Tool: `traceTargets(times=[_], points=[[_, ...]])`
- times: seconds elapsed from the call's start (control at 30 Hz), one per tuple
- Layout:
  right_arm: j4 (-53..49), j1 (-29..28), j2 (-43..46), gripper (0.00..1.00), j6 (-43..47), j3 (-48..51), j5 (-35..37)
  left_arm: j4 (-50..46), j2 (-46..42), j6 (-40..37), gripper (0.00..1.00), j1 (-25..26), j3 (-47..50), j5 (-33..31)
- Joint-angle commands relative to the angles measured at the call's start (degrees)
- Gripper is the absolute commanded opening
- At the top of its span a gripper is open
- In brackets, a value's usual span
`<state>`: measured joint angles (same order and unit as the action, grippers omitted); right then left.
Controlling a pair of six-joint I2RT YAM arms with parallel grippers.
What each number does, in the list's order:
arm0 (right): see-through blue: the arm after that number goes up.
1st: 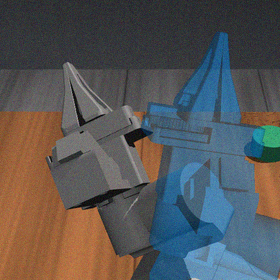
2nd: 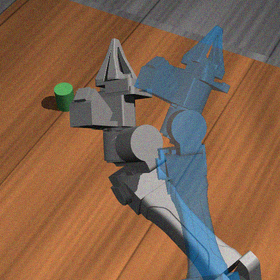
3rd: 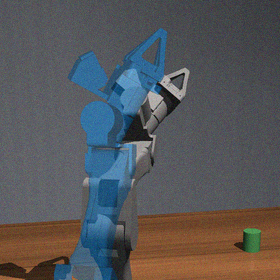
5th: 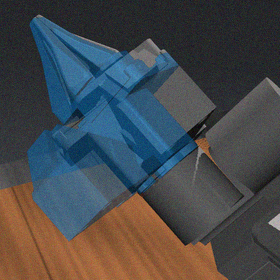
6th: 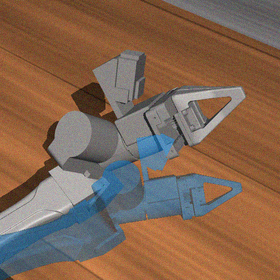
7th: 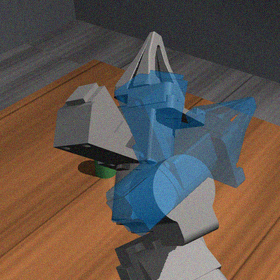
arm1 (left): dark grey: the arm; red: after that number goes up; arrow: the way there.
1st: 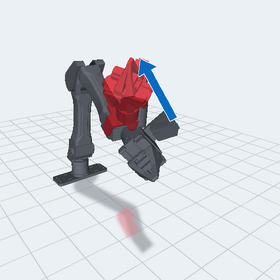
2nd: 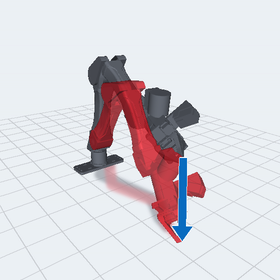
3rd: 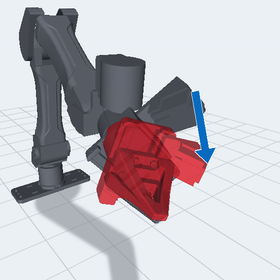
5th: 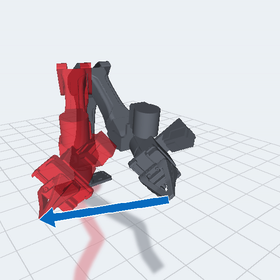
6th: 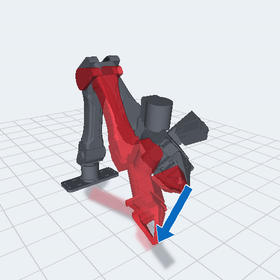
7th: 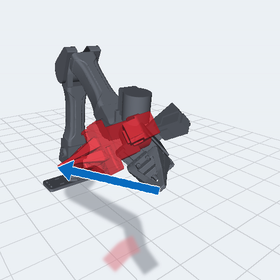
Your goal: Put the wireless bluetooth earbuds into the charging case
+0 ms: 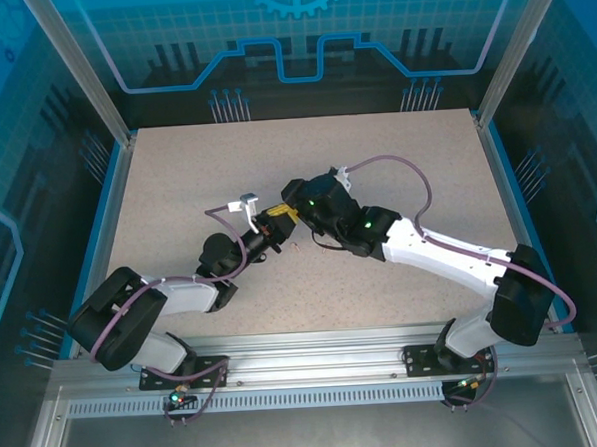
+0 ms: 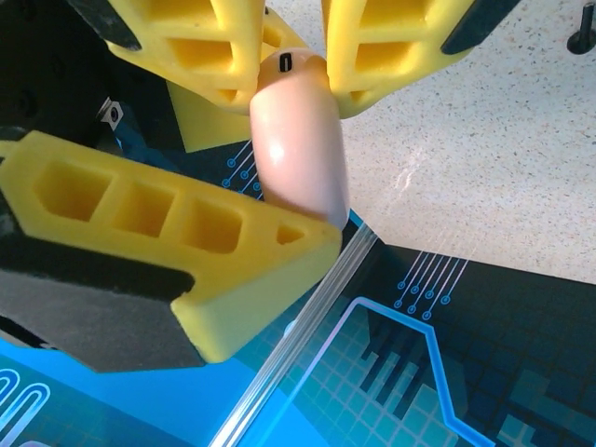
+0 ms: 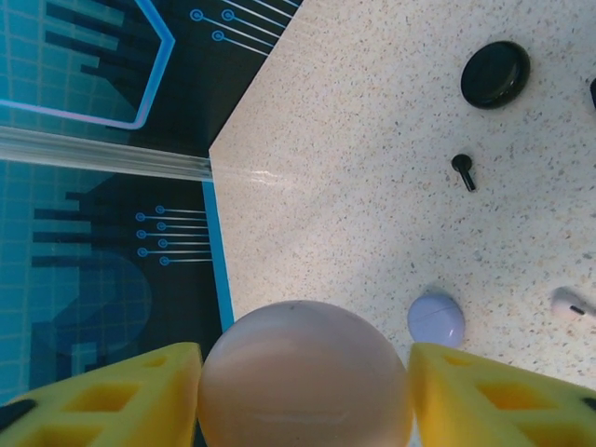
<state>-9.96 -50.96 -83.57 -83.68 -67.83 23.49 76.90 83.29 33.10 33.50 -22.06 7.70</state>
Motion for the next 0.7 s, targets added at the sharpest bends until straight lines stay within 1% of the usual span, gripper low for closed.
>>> traceTargets(times=[0.0,0.1,0.23,0.37,0.4,0.47,0.5,0.57,0.6,0.67], points=[[-0.4,0.1,2.8,0.70,2.0,0.6,0.7,3.3,-0.5,0.8,0.00,0.0,-1.7,0.1],[-1.7,0.7,5.0,0.77,5.2,0.4,1.7,3.3,-0.4,0.7,0.00,-0.1,-1.4,0.6],[-4.9,1.9,9.0,0.79,11.3,0.4,2.0,3.3,-1.2,0.8,0.00,-0.2,-0.8,2.0],[-7.7,4.8,14.0,0.79,21.3,1.9,0.5,3.1,-2.8,1.3,0.00,-1.0,1.1,4.4],[-6.5,5.9,15.4,0.79,25.2,3.1,-0.7,2.6,-3.4,1.7,0.00,-1.3,1.7,4.9],[-4.3,8.6,17.2,0.79,32.3,5.4,-4.8,1.6,-4.8,2.4,0.00,-2.2,2.5,6.8],[-2.5,10.3,18.3,0.78,36.2,6.9,-8.0,0.3,-5.9,2.9,0.00,-2.6,2.9,7.6],[0.8,13.1,19.8,0.78,43.4,9.5,-15.4,-3.2,-8.0,3.4,0.00,-3.6,3.0,9.7],[3.3,14.4,20.7,0.78,46.9,11.1,-20.2,-5.2,-9.2,3.4,0.00,-3.9,2.7,10.8],[5.4,16.3,21.4,0.78,51.9,13.0,-27.7,-9.3,-11.2,3.4,0.00,-4.5,1.8,13.2]])
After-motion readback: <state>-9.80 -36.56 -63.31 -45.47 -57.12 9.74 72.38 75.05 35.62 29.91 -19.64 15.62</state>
